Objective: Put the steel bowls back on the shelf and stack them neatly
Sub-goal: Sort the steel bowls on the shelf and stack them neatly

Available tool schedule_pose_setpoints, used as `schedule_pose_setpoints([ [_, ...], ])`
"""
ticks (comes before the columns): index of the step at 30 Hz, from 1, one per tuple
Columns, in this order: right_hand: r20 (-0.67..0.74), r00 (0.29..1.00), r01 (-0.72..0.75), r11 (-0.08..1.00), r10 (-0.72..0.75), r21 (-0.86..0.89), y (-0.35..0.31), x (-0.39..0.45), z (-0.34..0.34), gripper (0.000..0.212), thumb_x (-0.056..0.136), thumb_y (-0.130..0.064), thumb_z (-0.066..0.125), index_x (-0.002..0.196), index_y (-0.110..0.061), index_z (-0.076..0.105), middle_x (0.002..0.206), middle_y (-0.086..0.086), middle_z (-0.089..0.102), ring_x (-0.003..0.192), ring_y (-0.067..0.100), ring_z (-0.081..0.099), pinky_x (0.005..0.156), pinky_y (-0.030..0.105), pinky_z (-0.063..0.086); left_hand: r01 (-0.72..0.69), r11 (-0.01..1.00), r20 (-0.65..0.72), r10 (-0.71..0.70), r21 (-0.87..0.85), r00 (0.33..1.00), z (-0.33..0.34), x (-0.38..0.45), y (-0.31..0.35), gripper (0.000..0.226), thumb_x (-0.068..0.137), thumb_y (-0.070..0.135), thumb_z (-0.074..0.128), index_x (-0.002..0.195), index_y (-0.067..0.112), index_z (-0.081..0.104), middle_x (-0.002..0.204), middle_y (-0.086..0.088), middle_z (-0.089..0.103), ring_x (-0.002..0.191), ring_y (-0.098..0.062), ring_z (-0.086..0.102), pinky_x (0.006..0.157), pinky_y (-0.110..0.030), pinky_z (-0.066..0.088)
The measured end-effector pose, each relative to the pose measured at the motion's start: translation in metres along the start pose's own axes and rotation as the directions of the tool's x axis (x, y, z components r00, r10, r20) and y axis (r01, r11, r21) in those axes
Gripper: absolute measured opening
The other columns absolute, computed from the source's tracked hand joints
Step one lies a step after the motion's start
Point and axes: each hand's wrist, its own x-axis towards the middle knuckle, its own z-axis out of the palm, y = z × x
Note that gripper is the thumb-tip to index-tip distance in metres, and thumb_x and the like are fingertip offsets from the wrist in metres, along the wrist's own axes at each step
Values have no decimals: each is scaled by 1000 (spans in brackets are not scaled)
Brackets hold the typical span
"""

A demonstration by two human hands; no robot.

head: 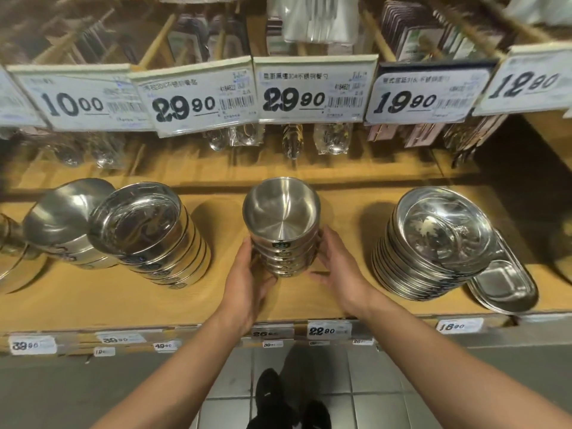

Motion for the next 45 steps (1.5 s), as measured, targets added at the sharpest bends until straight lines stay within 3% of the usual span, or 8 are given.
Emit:
schedule_pose_setpoints([
  [3,-74,996,-48,998,46,-30,18,-19,-12,22,106,-52,32,123,-49,47,133,-21,50,122,3,47,100,39,46,38,999,-46,-37,22,998,-10,-11,-6,34,105,51,36,125,38,60,131,13,61,127,-11,50,108,-48,45],
  [9,-137,984,-115,993,112,-13,59,-95,-85,42,108,-41,32,144,-32,53,142,-7,57,131,10,53,94,33,53,94,978,-88,-79,185,993,0,-49,-47,34,106,37,39,104,17,67,96,-7,69,92,-25,67,83,-42,53],
  [18,-433,901,25,991,35,132,15,-104,-195,33,108,-37,38,105,-26,69,105,-5,75,107,17,65,76,34,54,164,957,103,-193,239,976,144,-41,-61,28,104,45,43,106,28,65,94,13,72,94,-13,62,78,-33,49],
  [24,-253,967,23,987,18,158,-8,-75,-205,53,105,-57,34,152,-34,40,152,-6,50,140,20,45,112,56,42,169,974,60,-180,149,982,190,-34,-63,42,101,58,41,104,24,66,76,13,78,63,-2,72,48,-19,54],
  [34,-181,983,65,989,-40,133,-28,-43,-196,32,106,-53,35,120,-44,63,133,-10,66,129,15,57,69,29,60,133,986,-4,-134,99,991,200,-18,-41,36,99,60,45,104,33,68,84,14,76,90,-11,70,67,-29,60],
  [37,-166,985,64,991,-43,117,-34,-36,-194,30,106,-52,35,111,-50,65,130,-14,67,129,16,56,76,33,58,124,988,0,-125,93,992,202,-17,-36,34,101,58,44,105,34,67,88,13,75,95,-13,69,72,-31,60],
  [41,-136,989,70,994,-58,88,-40,-31,-189,43,107,-50,35,87,-62,70,100,-32,73,122,10,56,77,33,58,107,989,20,-109,101,994,202,-11,-31,32,102,58,39,108,37,63,107,10,67,105,-14,64,97,-42,55],
  [45,-142,986,97,995,-91,35,-38,-37,-186,37,107,-51,33,97,-63,67,107,-32,71,114,-1,59,87,39,54,113,987,19,-116,110,993,194,-10,-32,31,103,56,39,107,39,65,111,13,65,116,-15,61,103,-46,51],
])
